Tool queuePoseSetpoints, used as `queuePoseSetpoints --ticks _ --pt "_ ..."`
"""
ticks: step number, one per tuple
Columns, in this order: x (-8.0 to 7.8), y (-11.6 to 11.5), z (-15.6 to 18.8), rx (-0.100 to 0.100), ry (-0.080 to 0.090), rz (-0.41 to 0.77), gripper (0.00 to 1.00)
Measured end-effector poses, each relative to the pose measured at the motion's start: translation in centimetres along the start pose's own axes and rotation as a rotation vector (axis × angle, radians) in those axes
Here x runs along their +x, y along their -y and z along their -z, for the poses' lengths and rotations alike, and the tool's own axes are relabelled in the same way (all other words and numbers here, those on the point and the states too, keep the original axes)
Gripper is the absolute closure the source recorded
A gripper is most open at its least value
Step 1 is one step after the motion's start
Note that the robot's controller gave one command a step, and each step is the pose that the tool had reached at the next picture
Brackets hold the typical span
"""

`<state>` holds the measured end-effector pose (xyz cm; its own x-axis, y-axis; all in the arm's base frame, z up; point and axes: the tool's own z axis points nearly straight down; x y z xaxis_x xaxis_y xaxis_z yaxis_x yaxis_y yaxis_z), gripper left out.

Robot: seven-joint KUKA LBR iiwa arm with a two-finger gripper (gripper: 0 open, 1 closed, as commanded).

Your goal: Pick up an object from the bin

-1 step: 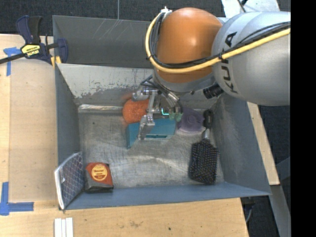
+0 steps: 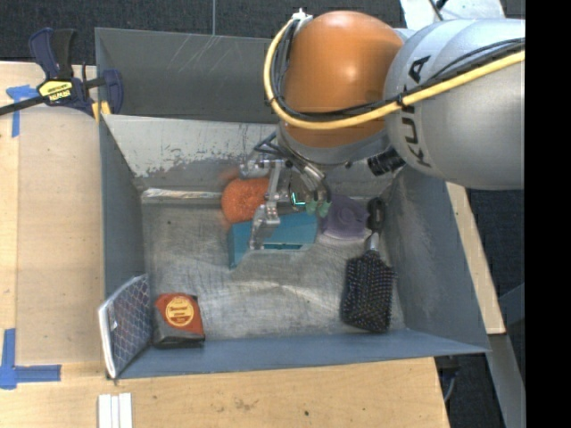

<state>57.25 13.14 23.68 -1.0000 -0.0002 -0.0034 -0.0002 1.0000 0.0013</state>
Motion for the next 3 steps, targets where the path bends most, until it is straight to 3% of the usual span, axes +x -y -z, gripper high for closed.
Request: queuePoseSetpoints --ticks 1,2,3 --pt "0.7 0.1 -1.0 0.0 0.005 0.047 0.0" --pt "4.8 -1.8 -5.2 0.0 0.0 0.347 0.0" --pt "5.1 -0.5 -10.8 -0.001 0.004 0.39 0.0"
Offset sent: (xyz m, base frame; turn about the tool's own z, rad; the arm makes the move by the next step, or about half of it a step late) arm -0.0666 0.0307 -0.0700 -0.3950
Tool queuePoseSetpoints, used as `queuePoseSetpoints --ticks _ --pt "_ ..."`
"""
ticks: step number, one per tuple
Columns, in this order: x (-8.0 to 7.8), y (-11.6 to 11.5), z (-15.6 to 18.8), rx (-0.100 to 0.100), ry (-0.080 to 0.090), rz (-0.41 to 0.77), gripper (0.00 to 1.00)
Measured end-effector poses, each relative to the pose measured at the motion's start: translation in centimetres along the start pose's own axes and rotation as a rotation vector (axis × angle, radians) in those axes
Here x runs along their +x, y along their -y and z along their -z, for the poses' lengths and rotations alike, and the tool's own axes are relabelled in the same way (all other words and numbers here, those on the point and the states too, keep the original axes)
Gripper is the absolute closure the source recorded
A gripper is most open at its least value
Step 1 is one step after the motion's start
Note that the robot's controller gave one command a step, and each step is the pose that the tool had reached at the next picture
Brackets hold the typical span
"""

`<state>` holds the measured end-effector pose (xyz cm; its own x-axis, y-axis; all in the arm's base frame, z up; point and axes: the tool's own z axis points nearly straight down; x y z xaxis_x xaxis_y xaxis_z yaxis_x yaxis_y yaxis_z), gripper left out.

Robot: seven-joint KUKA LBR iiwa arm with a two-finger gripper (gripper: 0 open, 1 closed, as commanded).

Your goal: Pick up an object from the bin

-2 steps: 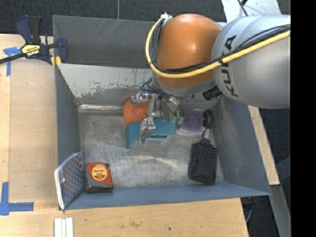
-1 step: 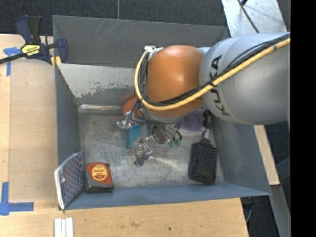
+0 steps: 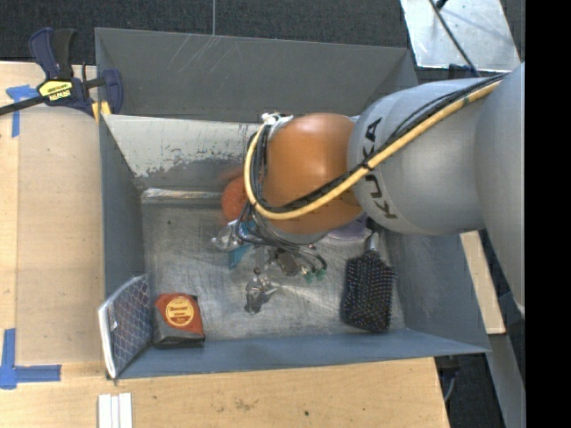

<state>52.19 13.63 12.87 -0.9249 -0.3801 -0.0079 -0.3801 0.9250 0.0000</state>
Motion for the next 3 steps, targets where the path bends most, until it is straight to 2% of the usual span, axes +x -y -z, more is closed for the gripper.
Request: queuePoseSetpoints --ticks 1,2,3 --pt "1.8 4.3 -1.5 -0.005 -0.01 0.124 0.0" --pt "-0.5 7.4 -2.7 0.002 -0.004 0.358 0.0" --pt "-2.1 6.3 -1.3 -0.002 -0.007 0.191 0.0"
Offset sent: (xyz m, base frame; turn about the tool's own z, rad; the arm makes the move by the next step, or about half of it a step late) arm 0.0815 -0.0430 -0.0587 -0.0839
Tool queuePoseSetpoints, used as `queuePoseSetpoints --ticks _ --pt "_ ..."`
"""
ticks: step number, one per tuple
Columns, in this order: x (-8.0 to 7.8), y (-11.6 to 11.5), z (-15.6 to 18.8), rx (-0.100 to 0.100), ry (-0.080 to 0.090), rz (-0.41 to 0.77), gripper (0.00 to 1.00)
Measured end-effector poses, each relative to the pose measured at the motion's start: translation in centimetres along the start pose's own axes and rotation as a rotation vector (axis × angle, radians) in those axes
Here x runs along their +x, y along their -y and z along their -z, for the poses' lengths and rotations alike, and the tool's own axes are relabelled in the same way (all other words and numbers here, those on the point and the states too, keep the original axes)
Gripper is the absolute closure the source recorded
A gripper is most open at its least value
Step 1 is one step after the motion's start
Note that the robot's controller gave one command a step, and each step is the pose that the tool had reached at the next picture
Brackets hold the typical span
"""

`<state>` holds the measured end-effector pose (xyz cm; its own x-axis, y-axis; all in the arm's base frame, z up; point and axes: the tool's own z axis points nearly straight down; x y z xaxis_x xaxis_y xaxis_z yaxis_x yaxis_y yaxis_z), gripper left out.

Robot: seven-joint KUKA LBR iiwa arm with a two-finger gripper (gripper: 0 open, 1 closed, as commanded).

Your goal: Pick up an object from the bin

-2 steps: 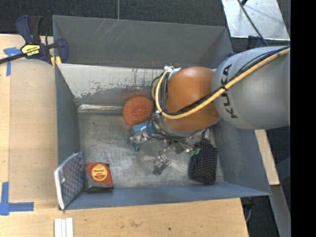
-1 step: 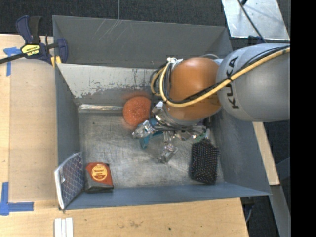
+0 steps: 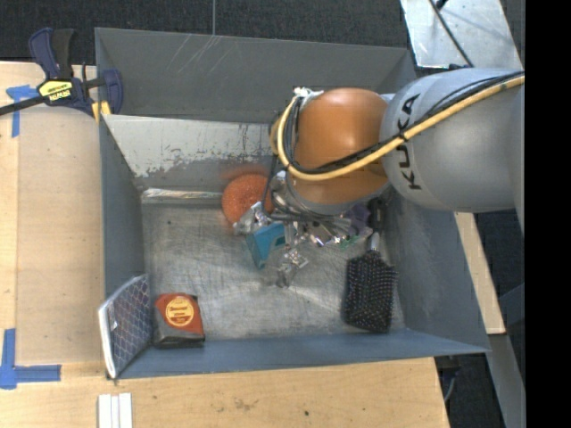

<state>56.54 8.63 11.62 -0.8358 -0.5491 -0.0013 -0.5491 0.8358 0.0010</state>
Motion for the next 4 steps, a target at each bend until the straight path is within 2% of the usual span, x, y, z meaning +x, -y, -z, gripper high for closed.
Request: queuePoseSetpoints --ticks 1,2,3,4 --pt "0.7 10.5 -1.9 -0.011 0.014 0.153 1.0" --pt "0.7 10.5 -1.9 -0.011 0.013 0.152 1.0" --pt "0.2 10.0 7.1 -0.002 -0.003 0.206 1.0" --pt "0.2 10.0 7.1 -0.002 -0.003 0.206 1.0"
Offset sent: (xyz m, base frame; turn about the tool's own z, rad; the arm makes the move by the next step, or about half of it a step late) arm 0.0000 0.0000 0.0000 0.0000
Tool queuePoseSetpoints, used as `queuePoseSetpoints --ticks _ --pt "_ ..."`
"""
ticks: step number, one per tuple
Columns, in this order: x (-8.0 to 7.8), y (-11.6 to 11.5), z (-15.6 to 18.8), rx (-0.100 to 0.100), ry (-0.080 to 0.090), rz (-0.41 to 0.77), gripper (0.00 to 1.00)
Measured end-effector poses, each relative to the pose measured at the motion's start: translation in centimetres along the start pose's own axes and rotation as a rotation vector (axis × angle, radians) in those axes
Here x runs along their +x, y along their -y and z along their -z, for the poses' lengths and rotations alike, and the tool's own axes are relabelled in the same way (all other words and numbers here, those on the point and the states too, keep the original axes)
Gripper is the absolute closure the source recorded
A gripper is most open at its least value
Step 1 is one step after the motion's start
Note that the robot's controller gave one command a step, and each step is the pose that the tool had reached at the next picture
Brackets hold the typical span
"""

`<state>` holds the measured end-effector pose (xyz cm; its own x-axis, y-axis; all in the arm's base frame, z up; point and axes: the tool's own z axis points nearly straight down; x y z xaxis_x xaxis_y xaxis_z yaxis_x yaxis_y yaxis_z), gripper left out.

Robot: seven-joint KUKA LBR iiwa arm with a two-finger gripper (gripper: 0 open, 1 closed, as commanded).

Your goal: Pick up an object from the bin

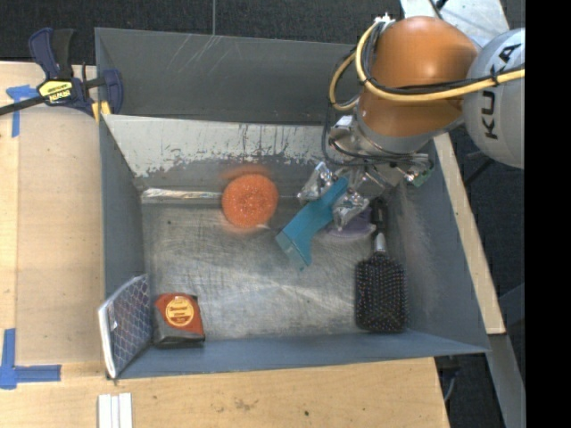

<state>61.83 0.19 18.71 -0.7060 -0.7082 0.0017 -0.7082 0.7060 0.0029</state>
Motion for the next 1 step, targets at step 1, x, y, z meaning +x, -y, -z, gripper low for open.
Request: queuePoseSetpoints --ticks 1 --pt "-0.01 0.12 3.28 0.0 0.0 0.005 1.0"
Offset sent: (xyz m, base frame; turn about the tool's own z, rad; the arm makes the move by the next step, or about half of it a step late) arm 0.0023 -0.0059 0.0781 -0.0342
